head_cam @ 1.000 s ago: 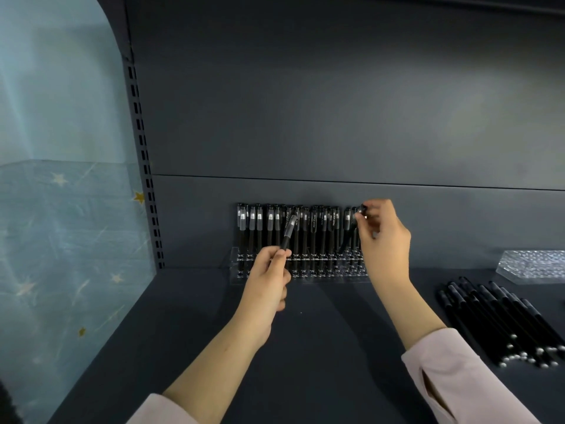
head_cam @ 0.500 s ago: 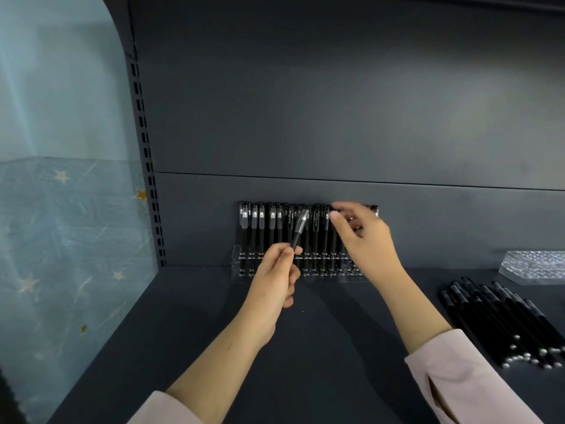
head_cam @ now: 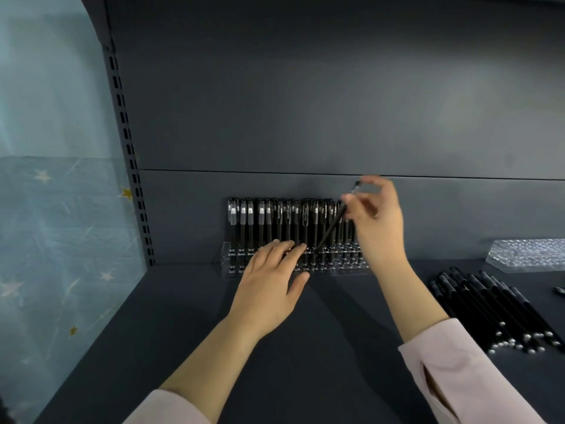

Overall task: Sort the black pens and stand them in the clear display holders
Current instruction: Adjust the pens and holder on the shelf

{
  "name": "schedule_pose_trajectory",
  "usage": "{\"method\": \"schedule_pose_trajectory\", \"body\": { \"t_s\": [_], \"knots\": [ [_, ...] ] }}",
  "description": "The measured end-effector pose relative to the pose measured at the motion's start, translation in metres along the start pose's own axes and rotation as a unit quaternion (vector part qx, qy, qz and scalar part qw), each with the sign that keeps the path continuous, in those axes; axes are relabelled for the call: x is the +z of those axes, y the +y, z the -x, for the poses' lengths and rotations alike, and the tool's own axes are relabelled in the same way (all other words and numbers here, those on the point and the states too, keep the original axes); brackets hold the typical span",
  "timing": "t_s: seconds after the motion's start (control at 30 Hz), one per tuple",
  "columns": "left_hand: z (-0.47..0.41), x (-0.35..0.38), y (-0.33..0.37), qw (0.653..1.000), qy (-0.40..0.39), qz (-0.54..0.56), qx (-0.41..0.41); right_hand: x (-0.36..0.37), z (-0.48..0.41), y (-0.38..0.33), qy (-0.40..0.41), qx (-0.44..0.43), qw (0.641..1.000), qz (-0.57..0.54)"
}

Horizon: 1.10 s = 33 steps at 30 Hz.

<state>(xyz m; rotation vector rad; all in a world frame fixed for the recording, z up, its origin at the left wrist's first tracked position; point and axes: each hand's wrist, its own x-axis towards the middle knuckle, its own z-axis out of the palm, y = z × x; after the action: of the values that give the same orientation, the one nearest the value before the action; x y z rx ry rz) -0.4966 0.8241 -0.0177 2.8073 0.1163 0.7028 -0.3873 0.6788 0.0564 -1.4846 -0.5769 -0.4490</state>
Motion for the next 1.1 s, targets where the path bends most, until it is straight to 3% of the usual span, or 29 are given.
{"method": "schedule_pose_trajectory", "body": {
  "t_s": [0.1, 0.2, 0.57, 0.8, 1.1],
  "knots": [
    [0.001, 0.009, -0.006, 0.996, -0.067, -0.048, -0.018, -0.018, -0.007, 0.009, 0.061, -0.038, 0.996, 0.05],
    [0.0, 0.013, -0.007, 0.994, -0.074, -0.072, -0.029, -0.022, -0.008, 0.019, 0.062, -0.053, 0.993, 0.081],
    [0.001, 0.013, -0.005, 0.992, -0.058, -0.11, -0.028, -0.017, -0.007, 0.034, 0.001, -0.068, 0.984, 0.162],
    [0.0, 0.013, -0.008, 0.993, -0.058, -0.102, -0.018, -0.014, -0.011, 0.054, -0.103, -0.082, 0.947, 0.294],
    [0.0, 0.002, 0.012, 0.993, -0.06, -0.092, -0.036, -0.037, -0.017, 0.042, -0.157, -0.028, 0.941, 0.299]
  ]
}}
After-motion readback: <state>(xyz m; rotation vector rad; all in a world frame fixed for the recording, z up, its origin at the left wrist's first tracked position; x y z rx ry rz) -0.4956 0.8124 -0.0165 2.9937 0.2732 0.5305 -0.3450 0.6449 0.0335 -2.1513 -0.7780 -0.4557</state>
